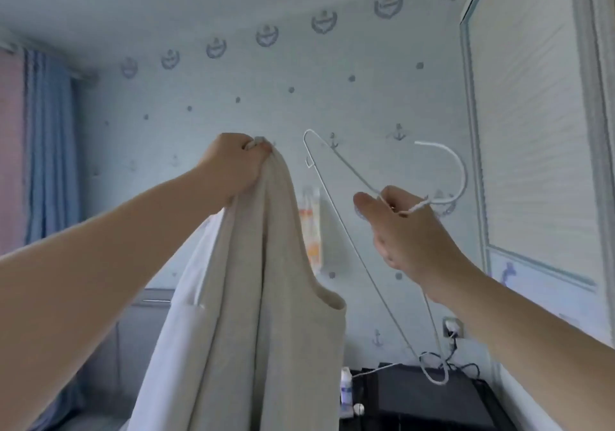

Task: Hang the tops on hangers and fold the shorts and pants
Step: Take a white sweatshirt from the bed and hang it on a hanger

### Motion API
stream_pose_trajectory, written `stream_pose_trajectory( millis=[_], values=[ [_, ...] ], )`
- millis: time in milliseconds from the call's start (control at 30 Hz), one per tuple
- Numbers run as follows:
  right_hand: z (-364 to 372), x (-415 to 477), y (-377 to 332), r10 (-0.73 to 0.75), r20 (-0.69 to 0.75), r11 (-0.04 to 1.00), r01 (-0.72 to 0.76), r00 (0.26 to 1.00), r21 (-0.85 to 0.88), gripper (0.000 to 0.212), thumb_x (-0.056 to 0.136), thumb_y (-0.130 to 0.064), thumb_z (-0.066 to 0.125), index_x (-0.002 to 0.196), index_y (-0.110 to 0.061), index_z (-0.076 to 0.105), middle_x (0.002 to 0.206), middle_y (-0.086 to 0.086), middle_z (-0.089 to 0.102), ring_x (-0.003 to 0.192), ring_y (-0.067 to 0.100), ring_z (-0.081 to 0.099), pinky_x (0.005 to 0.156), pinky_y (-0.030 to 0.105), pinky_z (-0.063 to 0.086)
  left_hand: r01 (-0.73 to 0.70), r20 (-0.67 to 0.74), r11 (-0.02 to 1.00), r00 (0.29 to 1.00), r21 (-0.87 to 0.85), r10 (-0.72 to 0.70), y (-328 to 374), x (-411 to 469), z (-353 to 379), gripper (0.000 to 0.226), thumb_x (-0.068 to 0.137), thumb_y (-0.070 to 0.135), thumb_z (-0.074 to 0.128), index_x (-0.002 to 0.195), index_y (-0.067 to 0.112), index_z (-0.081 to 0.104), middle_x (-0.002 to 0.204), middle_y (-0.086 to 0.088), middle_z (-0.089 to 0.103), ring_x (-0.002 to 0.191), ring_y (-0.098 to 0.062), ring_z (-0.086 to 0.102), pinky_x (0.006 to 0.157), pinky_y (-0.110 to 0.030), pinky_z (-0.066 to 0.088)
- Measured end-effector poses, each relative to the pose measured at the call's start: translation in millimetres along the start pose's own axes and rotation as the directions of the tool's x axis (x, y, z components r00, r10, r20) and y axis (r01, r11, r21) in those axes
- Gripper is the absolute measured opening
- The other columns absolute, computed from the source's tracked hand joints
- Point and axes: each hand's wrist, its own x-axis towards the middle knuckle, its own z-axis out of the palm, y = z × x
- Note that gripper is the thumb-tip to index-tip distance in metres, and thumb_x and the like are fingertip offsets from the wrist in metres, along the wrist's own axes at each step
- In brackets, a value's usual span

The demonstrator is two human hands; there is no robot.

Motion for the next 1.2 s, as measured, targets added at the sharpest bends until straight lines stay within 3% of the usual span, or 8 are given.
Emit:
stream_pose_trajectory(
  millis=[267,367,433,567,767,967,1067,1200],
  values=[
    [88,-82,60,0.060,0.265,0.987,-0.097,0.962,0.130,0.022,0.085,-0.050,0.066,0.085,-0.028,0.066,0.046,-0.013,0.041,0.036,0.005,0.032,0.036,0.015,0.028,0.377,0.369,0.893,0.888,-0.245,-0.274,-84,-164,-49,0.039,0.099,0.041,0.058,0.101,0.004,0.069,0.094,-0.019,0.067,0.084,-0.023,0.064,0.088,-0.045,0.056],
    [124,-125,92,0.133,0.388,0.962,-0.213,0.912,0.168,0.054,0.076,-0.065,0.067,0.100,-0.016,0.072,0.045,-0.013,0.037,0.036,0.004,0.030,0.038,0.014,0.025,0.492,0.417,0.810,0.841,-0.320,-0.345,-111,-227,-63,0.046,0.094,0.043,0.063,0.097,-0.002,0.062,0.087,-0.010,0.057,0.080,-0.024,0.057,0.076,-0.038,0.051],
    [145,-160,107,0.155,0.501,0.934,-0.292,0.851,0.207,0.070,0.073,-0.069,0.068,0.098,-0.005,0.072,0.045,-0.011,0.035,0.037,0.006,0.027,0.039,0.015,0.023,0.547,0.437,0.759,0.814,-0.353,-0.383,-128,-266,-69,0.033,0.091,0.043,0.068,0.086,0.010,0.065,0.078,-0.007,0.058,0.071,-0.020,0.058,0.066,-0.030,0.051],
    [180,-236,138,0.135,0.707,0.857,-0.440,0.695,0.269,0.051,0.088,-0.054,0.068,0.100,-0.004,0.074,0.048,-0.018,0.052,0.040,-0.002,0.043,0.044,0.004,0.031,0.588,0.454,0.713,0.791,-0.382,-0.410,-163,-337,-71,0.030,0.091,0.033,0.061,0.072,0.011,0.058,0.070,-0.008,0.051,0.064,-0.021,0.049,0.059,-0.031,0.040],
    [190,-338,185,0.263,0.856,0.768,-0.633,0.446,0.093,0.029,0.082,-0.045,0.078,0.094,-0.019,0.079,0.085,0.005,0.075,0.080,0.007,0.063,0.071,0.019,0.050,0.686,0.507,0.626,0.714,-0.370,-0.483,-188,-420,-68,0.029,0.091,0.027,0.061,0.067,0.015,0.050,0.070,-0.009,0.038,0.062,-0.019,0.039,0.056,-0.030,0.028],
    [199,-408,188,0.368,0.870,0.613,-0.789,0.329,0.040,0.028,0.089,-0.031,0.075,0.075,-0.008,0.067,0.063,-0.012,0.058,0.060,-0.002,0.050,0.056,0.008,0.040,0.721,0.512,0.600,0.682,-0.347,-0.522,-192,-461,-68,0.026,0.092,0.024,0.061,0.076,0.005,0.052,0.079,-0.013,0.040,0.074,-0.027,0.035,0.061,-0.033,0.027],
    [196,-417,183,0.403,0.853,0.559,-0.827,0.331,0.056,0.034,0.088,-0.029,0.075,0.086,0.005,0.069,0.073,0.000,0.064,0.068,0.005,0.054,0.060,0.012,0.043,0.712,0.470,0.619,0.694,-0.333,-0.545,-195,-472,-78,0.022,0.092,0.023,0.060,0.073,0.013,0.055,0.075,-0.012,0.040,0.071,-0.027,0.035,0.061,-0.033,0.027],
    [187,-413,181,0.463,0.758,0.682,-0.731,0.460,0.027,0.017,0.096,-0.015,0.065,0.080,-0.020,0.070,0.074,-0.006,0.064,0.068,0.004,0.056,0.065,0.017,0.043,0.638,0.345,0.728,0.762,-0.250,-0.549,-201,-492,-96,0.020,0.081,0.032,0.072,0.071,0.018,0.062,0.068,-0.003,0.049,0.064,-0.015,0.044,0.056,-0.021,0.034]
  ],
)
